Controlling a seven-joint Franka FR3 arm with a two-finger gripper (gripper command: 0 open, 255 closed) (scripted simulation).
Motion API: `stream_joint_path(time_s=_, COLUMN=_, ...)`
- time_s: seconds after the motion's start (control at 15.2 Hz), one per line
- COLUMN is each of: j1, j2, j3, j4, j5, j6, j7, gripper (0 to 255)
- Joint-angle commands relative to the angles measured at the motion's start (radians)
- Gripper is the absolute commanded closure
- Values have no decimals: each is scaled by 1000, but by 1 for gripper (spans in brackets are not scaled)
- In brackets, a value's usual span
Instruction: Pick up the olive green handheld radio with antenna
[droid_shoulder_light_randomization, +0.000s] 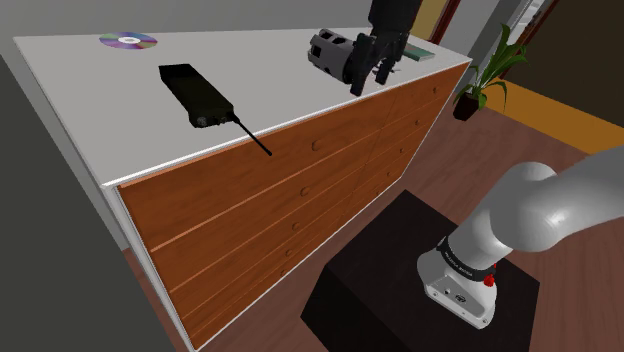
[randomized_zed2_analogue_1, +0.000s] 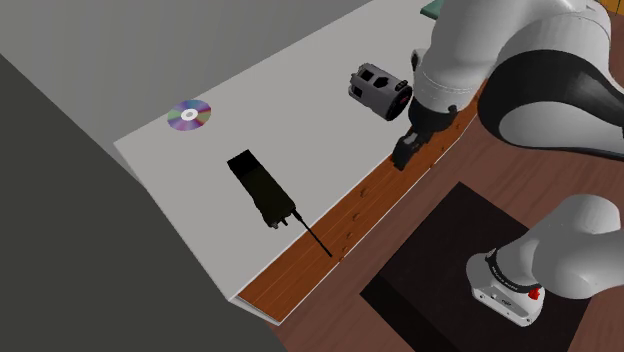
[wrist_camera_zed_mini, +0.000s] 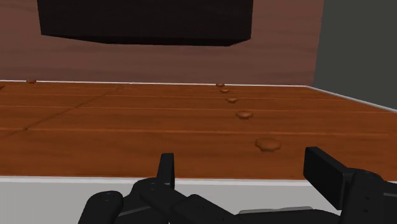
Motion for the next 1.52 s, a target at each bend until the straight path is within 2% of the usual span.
stream_joint_path(time_s=0.0, j1=5, j2=49, j3=40, j4=45, j5=14, j6=5, j7=59, gripper=0)
stream_joint_path(time_s=0.46, j1=17, j2=272, j3=167, j4=245, j5=3, j6=28, j7=252, gripper=0)
stream_joint_path(time_s=0.86, j1=52, j2=510, j3=264, j4=476, j5=-76, j6=16, j7=433, gripper=0)
stream_joint_path(time_s=1.12, j1=116, j2=696, j3=305, j4=678, j5=-165, j6=-23, j7=552, gripper=0)
stream_joint_path(time_s=1.39, j1=224, j2=900, j3=313, j4=936, j5=-265, j6=-99, j7=648, gripper=0)
stream_joint_path(time_s=1.45, j1=221, j2=893, j3=310, j4=913, j5=-261, j6=-81, j7=647, gripper=0)
